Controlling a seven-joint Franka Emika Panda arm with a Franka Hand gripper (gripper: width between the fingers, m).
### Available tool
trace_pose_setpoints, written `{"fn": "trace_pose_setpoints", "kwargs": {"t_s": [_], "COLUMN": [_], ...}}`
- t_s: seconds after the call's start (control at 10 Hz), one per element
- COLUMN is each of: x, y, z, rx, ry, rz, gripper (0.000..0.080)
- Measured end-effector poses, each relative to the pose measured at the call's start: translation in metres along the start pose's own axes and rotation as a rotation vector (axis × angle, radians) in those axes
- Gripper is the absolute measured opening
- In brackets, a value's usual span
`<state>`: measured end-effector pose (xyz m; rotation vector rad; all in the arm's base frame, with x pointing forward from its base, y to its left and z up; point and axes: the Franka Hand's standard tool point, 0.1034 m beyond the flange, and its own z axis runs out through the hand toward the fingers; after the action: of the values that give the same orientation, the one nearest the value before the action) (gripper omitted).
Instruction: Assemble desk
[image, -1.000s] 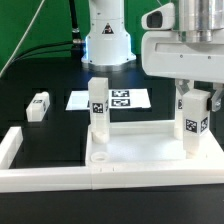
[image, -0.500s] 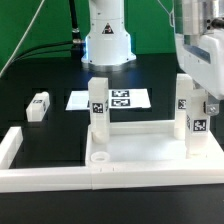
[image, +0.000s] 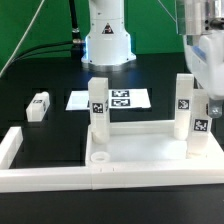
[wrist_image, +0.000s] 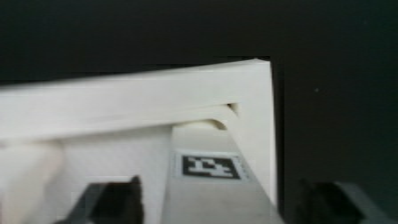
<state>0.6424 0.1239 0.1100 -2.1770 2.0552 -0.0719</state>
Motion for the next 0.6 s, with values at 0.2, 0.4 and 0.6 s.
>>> {"fn": "trace_pose_setpoints", "kwargs": {"t_s": [0.2, 0.4, 0.6], "x": [-0.003, -0.003, 0.001], "y": [0.002, 0.010, 0.009], "z": [-0.006, -0.007, -0.007], "rx": [0.010, 0.033, 0.026], "ry": [0.000, 0.018, 0.040], "rz": [-0.387, -0.474, -0.662], "gripper": [0.0618, 0.0640, 0.0648]}}
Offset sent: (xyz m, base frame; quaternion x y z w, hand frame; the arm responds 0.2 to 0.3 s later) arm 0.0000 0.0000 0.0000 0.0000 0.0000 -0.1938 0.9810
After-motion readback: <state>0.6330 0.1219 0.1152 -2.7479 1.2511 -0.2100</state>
